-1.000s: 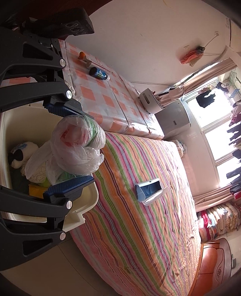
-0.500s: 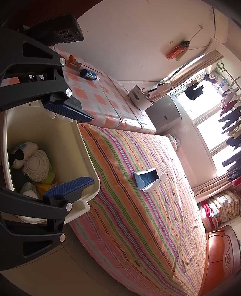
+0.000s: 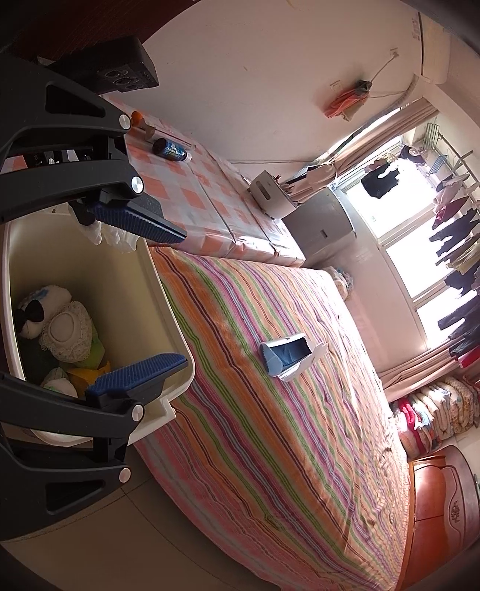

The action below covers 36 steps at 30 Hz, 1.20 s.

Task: Collect trash
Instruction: 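Lower the white tissue into the bin and open the left tool, then move both empty tools back toward the remaining table items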

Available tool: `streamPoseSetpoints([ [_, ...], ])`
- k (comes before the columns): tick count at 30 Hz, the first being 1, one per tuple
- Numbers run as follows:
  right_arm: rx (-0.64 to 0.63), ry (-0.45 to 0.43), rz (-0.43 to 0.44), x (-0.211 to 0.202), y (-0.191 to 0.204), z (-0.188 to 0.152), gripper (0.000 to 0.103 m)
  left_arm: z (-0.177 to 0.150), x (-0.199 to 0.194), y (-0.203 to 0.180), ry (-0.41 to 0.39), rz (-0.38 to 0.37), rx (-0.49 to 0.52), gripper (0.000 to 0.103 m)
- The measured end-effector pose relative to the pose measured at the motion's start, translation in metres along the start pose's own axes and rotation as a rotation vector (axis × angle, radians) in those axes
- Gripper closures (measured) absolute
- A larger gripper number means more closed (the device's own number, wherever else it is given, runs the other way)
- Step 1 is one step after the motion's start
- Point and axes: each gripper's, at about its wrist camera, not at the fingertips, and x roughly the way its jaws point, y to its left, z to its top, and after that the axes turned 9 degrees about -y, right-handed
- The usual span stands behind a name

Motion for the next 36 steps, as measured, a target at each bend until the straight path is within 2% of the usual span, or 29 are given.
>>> streamPoseSetpoints([
  [4, 0.0, 0.0, -0.001, 0.001, 0.0, 0.0, 0.041, -0.001, 0.001, -0.001, 0.003, 0.004, 0.001, 0.073],
  [6, 0.0, 0.003, 0.0, 0.001, 0.0, 0.0, 0.041, -0.001, 0.001, -0.001, 0.002, 0.006, 0.005, 0.07],
  [9, -0.002, 0.006, 0.0, 0.002, 0.001, -0.001, 0.041, 0.0, -0.002, -0.002, -0.011, -0.002, 0.007, 0.054],
  [10, -0.004, 0.007, 0.0, 0.002, 0.001, -0.001, 0.041, 0.0, -0.003, -0.003, -0.018, 0.004, 0.01, 0.045],
  [14, -0.003, 0.011, -0.001, 0.003, 0.002, -0.002, 0.041, 0.002, -0.009, 0.0, -0.047, 0.026, 0.015, 0.035],
  [24, -0.011, 0.027, 0.003, 0.009, 0.006, -0.003, 0.041, 0.01, -0.019, 0.033, -0.071, 0.089, -0.086, 0.034],
  [36, -0.055, 0.081, 0.033, 0.031, 0.038, -0.012, 0.04, 0.016, -0.049, 0.062, -0.121, 0.155, -0.116, 0.034],
])
